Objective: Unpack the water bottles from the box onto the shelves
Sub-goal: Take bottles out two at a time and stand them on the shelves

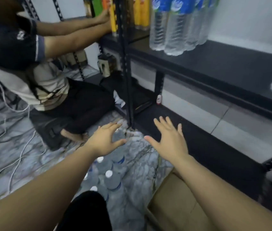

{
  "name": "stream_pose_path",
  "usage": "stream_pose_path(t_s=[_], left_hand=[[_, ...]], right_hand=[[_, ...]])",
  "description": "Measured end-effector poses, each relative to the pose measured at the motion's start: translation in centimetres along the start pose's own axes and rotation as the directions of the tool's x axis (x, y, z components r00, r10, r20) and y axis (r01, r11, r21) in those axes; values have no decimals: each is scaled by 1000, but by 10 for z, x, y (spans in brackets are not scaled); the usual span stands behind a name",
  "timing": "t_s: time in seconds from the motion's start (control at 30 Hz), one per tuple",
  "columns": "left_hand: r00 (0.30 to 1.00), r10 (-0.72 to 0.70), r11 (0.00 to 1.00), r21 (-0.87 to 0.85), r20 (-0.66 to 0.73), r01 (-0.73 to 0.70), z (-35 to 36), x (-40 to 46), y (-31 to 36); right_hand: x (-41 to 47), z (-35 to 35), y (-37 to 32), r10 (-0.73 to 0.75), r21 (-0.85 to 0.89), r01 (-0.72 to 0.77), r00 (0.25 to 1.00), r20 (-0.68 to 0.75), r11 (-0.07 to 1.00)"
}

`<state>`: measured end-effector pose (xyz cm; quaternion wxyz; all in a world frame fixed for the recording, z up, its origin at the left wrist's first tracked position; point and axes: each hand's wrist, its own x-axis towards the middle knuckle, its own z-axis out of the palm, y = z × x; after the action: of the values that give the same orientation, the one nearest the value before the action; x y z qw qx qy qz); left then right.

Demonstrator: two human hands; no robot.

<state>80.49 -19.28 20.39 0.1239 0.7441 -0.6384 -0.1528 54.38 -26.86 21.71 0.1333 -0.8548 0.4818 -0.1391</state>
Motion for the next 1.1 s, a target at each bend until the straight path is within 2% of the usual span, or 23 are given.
stream_pose_path(t_s=[0.17,0.23,0.33,0.47,0.67,0.8,0.93,1.03,1.1], left_hand=[[990,-116,991,70,84,111,45,-29,-108],[975,-178,983,67,132,171,67,-39,-143],[961,-185,982,71,207,174,97,-54,-180],[942,-135,987,129,307,99,127,-70,-207],[936,-99,984,171,338,43,136,-66,-221],[915,-109,988,143,389,57,144,-67,-220],[917,-110,993,75,382,87,153,-67,-219],[930,-134,991,24,343,134,161,-68,-219],[937,-110,994,35,331,105,165,-67,-222]], right_hand=[[-8,120,-50,-66,124,39,974,218,991],[-14,165,-65,-55,151,4,939,339,988],[-22,221,-81,-39,172,-49,881,472,984],[-25,265,-95,21,155,-104,887,462,982],[-19,295,-102,147,86,-198,900,410,976],[-27,310,-92,150,217,-248,910,387,944],[-36,333,-84,157,439,-320,917,368,840],[-32,344,-78,135,479,-323,913,386,816],[-28,345,-73,117,482,-330,901,418,812]])
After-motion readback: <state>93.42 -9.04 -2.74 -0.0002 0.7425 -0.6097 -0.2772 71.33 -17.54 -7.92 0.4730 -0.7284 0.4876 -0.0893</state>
